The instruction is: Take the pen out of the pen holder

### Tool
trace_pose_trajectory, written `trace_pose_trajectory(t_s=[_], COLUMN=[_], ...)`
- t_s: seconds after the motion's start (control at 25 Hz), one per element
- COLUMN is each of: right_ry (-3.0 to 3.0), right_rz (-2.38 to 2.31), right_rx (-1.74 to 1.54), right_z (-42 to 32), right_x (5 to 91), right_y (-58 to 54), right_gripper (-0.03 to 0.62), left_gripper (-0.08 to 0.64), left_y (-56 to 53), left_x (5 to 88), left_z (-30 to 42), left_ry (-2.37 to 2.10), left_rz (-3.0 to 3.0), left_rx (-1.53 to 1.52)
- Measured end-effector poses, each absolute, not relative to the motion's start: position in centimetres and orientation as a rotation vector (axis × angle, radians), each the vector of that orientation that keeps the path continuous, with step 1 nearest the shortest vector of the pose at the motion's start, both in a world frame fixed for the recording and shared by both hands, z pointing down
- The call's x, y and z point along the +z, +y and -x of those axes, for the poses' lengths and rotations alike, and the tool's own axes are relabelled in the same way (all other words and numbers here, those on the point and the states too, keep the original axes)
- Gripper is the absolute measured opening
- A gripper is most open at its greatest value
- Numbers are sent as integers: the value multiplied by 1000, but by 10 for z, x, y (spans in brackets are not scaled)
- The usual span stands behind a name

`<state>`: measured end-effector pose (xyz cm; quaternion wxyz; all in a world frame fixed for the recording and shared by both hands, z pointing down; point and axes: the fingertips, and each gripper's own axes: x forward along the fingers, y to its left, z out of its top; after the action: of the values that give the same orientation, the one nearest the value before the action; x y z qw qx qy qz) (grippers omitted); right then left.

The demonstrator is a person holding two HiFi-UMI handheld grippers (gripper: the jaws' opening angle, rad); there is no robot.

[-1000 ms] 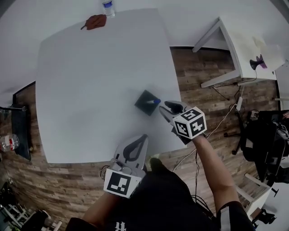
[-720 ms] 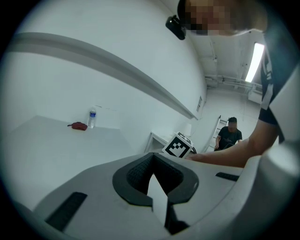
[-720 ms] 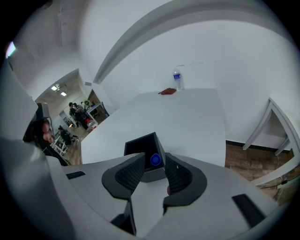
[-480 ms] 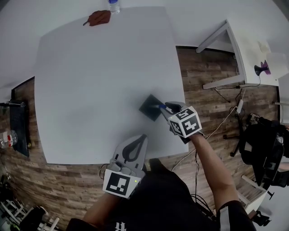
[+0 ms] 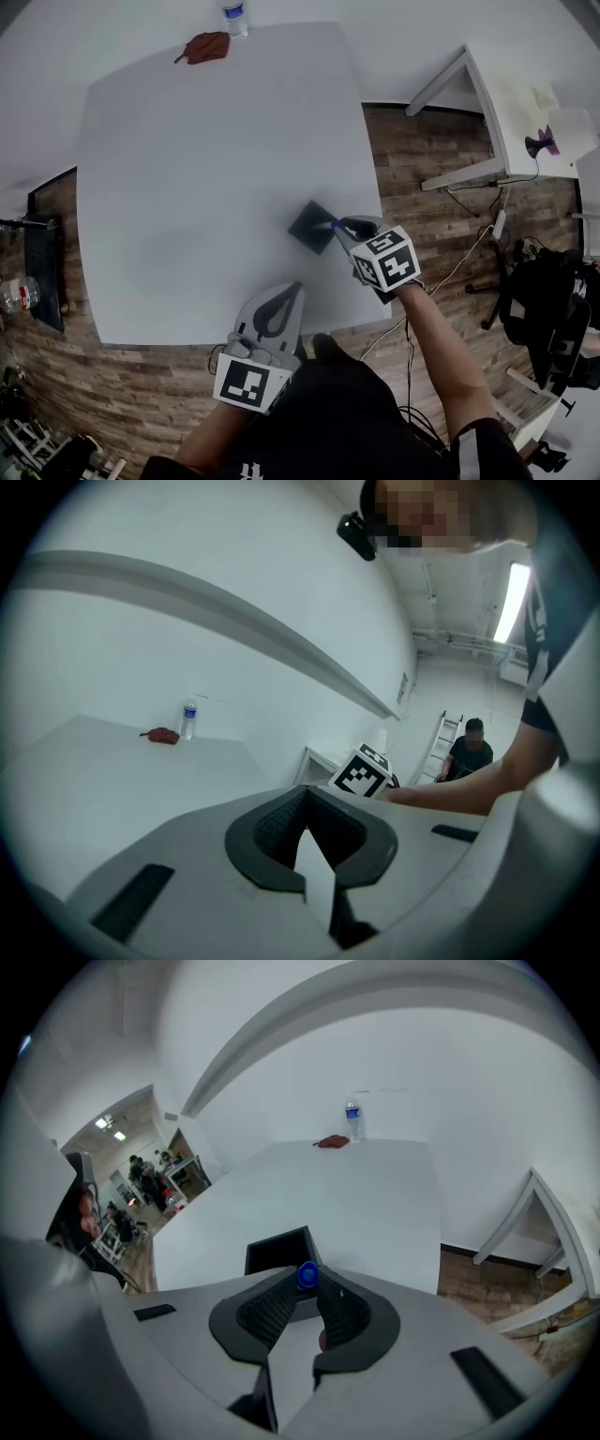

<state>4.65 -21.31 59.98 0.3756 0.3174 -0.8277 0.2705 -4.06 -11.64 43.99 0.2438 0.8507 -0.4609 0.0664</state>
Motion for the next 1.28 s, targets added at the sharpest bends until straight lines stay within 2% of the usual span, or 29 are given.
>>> trace_pose_trajectory(t_s=[0.32, 0.96, 1.28], right_ry=[-2258, -2554, -2669], right_rz=[-921, -1021, -1066], right_rx=[846, 904, 821], right_z=[-55, -75, -94], right_x=[552, 428, 371], right_y=[-210, -163, -138], right_gripper=[71, 69, 69], left_gripper=[6, 5, 5], left_y=[-110, -91, -82], left_x=[425, 374, 348], left_z=[28, -12, -25], left_ry=[-1252, -1242, -1252], left_rz=[-2404, -2545, -2592], left_rx=[179, 124, 93])
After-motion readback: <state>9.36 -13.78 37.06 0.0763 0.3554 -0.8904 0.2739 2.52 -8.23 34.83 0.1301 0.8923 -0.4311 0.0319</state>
